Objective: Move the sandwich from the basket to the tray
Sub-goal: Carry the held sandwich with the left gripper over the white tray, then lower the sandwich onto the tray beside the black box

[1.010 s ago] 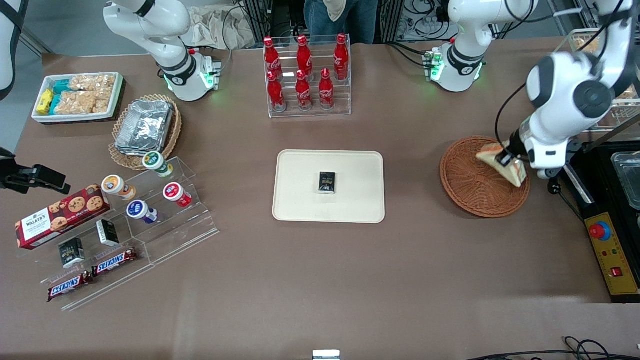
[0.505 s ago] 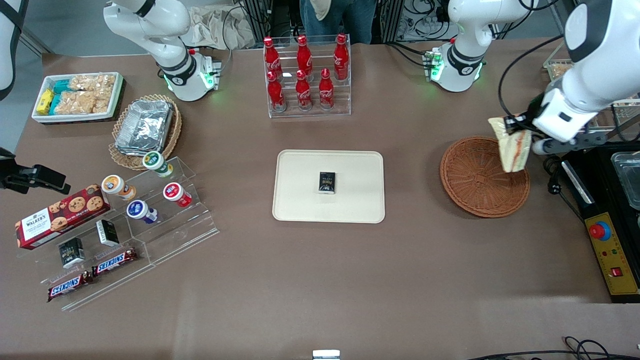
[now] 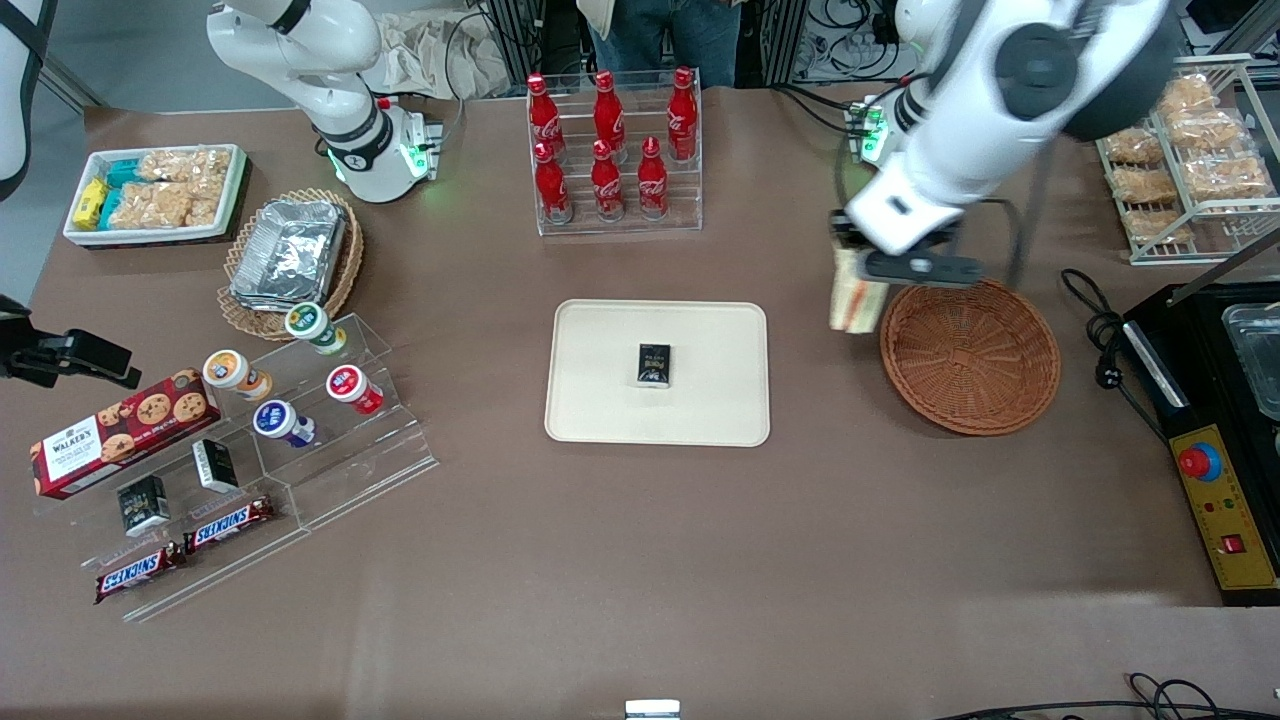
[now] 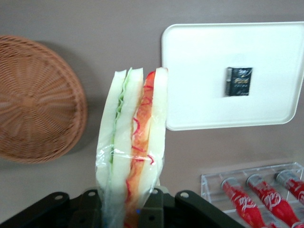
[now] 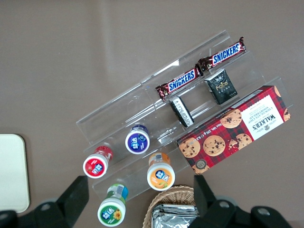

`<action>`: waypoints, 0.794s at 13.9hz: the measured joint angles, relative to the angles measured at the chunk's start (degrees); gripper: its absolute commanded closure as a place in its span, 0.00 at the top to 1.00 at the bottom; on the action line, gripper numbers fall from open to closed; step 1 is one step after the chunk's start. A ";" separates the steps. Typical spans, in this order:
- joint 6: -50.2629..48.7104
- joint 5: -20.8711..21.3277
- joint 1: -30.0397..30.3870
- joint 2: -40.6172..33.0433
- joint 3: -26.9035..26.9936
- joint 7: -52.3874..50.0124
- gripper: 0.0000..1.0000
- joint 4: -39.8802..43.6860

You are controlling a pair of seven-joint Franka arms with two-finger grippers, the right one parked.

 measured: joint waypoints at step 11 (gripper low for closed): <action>33.32 10.80 -3.20 22.22 -6.70 -15.41 0.00 -13.57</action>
